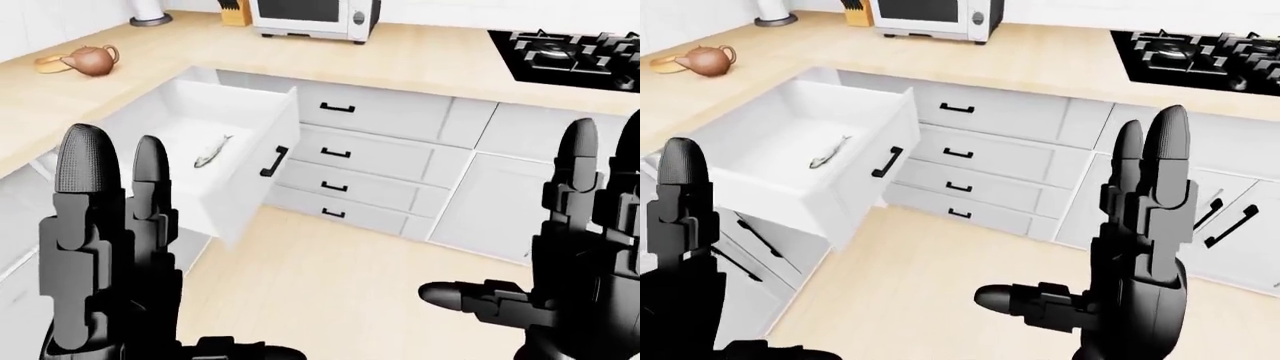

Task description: Close the right drawer.

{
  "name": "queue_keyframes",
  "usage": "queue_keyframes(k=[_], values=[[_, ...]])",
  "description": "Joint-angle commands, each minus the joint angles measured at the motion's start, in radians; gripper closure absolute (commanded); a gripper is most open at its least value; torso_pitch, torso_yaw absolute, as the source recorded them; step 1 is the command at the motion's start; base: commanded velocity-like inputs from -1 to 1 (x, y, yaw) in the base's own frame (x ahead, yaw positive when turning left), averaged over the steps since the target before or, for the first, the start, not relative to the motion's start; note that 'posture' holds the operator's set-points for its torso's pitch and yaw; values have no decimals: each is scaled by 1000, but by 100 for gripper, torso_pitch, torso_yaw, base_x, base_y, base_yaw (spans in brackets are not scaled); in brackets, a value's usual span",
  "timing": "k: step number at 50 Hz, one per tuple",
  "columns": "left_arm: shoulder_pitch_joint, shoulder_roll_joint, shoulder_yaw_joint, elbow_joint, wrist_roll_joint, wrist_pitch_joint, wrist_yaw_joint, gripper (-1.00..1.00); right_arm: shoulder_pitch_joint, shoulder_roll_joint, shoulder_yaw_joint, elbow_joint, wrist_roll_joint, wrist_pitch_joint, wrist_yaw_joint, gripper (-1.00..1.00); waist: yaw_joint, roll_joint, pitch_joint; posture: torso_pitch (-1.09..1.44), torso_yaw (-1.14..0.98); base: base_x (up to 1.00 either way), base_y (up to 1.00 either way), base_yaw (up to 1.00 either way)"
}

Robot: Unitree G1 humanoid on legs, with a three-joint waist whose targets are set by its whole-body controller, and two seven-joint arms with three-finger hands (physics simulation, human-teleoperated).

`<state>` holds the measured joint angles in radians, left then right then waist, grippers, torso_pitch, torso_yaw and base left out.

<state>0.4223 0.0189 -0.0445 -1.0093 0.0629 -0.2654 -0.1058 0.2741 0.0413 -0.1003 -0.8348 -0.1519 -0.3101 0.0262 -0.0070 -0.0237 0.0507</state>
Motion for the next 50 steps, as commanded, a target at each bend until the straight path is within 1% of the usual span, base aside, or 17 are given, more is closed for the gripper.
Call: queue_keyframes(k=[1,5,7,10,16,21,22,24,26,30,34,35,36,44,47,48,50], values=[[-4,2,4,-38,-6,-25,8,-100,-10,0,8,-41,-1,-26,1,-100,3,-1,-3,0,0,0,14,0],[-5,2,5,-38,-6,-24,8,-100,-10,1,9,-40,-4,-26,0,-100,2,44,8,0,0,0,13,0],[-4,2,5,-38,-6,-26,8,-100,-11,0,8,-40,-4,-26,-1,-100,3,104,-10,0,0,0,14,0],[-5,2,3,-38,-4,-24,8,-100,-12,0,8,-43,-3,-23,1,-100,11,85,7,0,0,0,13,0],[-8,3,3,-38,-6,-20,8,-100,-12,0,9,-42,-4,-22,0,-100,9,34,2,0,0,0,13,0],[-9,2,4,-38,-7,-19,8,-100,-12,0,11,-41,-6,-23,-1,-100,5,-46,-7,0,0,0,13,0],[-9,2,3,-38,-5,-18,7,-100,-12,0,11,-38,-6,-25,-2,-100,-7,-8,-2,0,0,0,14,0],[-10,2,3,-38,-5,-18,6,-100,-11,0,12,-39,-7,-25,-2,-100,-1,-23,-3,0,0,0,13,0],[-11,1,3,-38,-4,-17,5,-100,-13,-1,12,-36,-7,-26,-3,-100,2,-14,-9,0,0,0,14,0],[-9,-1,1,-38,-1,-20,4,-100,-11,-1,12,-32,-8,-30,-3,-100,3,26,7,0,0,0,13,0],[-8,0,3,-38,-4,-20,3,-100,-11,-1,13,-33,-10,-30,-4,-100,6,119,-8,0,0,0,14,0],[-8,1,5,-38,-6,-21,4,-100,-10,-1,15,-33,-13,-31,-4,-100,15,78,1,0,0,0,13,0],[-7,1,5,-38,-7,-22,4,-100,-10,0,14,-32,-11,-32,-5,-100,9,88,3,0,0,0,14,0],[0,3,0,-38,-4,-28,6,-100,-8,-1,13,-33,-10,-32,-5,-100,9,15,2,0,0,0,14,0],[1,3,0,-38,-4,-30,6,-100,-7,-1,14,-34,-11,-33,-4,-100,5,-54,-15,0,0,0,14,0],[1,3,0,-38,-4,-29,6,-100,-7,-1,12,-33,-9,-32,-5,-100,-8,-17,-3,0,0,0,13,0],[1,3,0,-38,-4,-30,7,-100,-6,0,14,-34,-11,-33,-4,-100,-2,-26,2,0,0,0,14,0]])
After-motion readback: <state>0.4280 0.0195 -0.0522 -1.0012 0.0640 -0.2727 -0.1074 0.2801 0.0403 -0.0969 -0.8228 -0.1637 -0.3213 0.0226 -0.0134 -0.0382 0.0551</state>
